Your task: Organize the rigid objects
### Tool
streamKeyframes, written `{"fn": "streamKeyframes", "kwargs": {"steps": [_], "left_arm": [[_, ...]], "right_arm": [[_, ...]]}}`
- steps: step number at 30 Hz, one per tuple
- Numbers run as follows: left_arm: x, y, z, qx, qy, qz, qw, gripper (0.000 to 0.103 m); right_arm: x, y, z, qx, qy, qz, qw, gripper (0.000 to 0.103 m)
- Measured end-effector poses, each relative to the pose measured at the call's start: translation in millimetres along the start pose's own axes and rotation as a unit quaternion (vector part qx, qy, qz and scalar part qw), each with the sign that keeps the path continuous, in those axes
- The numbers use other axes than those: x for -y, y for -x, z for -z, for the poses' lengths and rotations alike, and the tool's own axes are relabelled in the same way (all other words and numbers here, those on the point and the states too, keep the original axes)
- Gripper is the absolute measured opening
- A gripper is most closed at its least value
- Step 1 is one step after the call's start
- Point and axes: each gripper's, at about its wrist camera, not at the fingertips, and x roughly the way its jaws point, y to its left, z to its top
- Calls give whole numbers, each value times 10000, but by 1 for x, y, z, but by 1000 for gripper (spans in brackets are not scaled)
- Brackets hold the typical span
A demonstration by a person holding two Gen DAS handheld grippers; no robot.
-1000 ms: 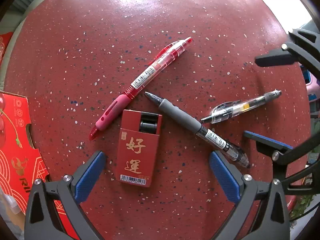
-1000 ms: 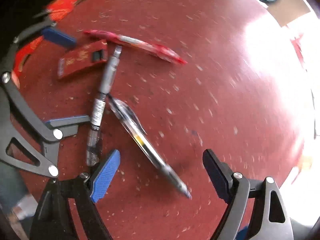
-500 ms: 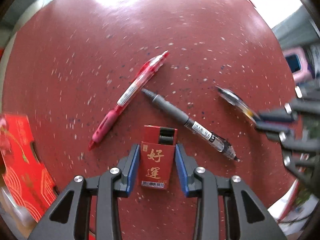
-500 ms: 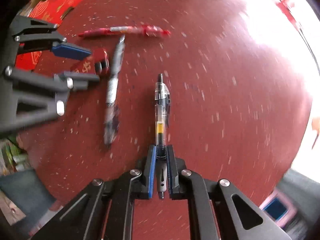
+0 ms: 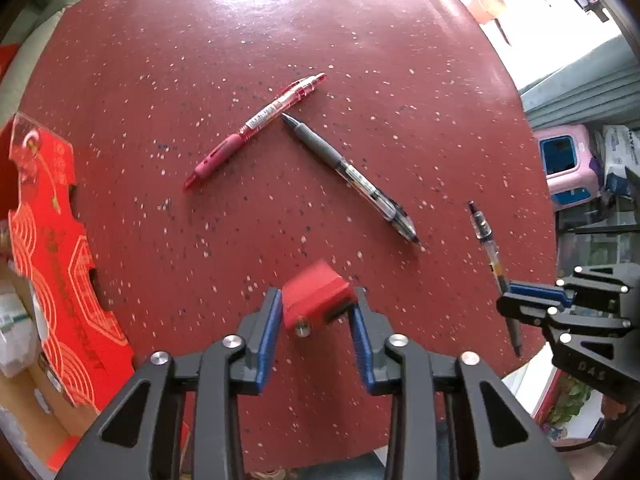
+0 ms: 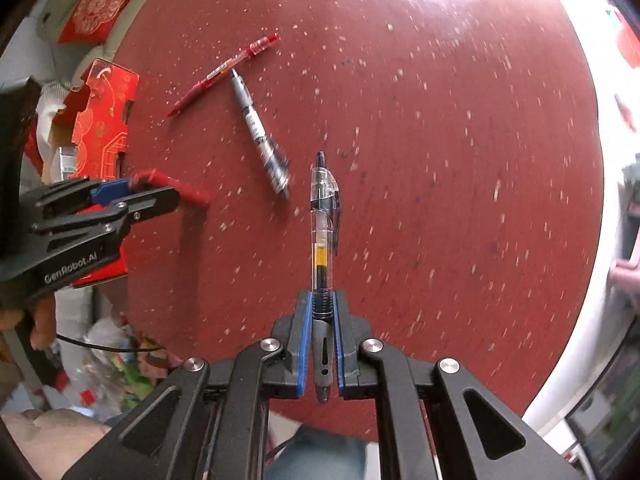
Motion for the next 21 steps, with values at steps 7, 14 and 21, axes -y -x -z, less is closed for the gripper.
{"fn": "streamKeyframes", "kwargs": {"steps": [7,14,21], "left_arm": [[-16,-24,21,59,154,-526,9985,44],[-36,-27,7,219,813,-374,9957,80],[-65,-41,-4,-86,1380,-553,9888,80]], "right_arm": [[-10,6,9,-31,-104,79,9999,11],[-11,11,19,24,-260,141,9996,11],[-8,10,23,-13,-320,154,9994,11]]}}
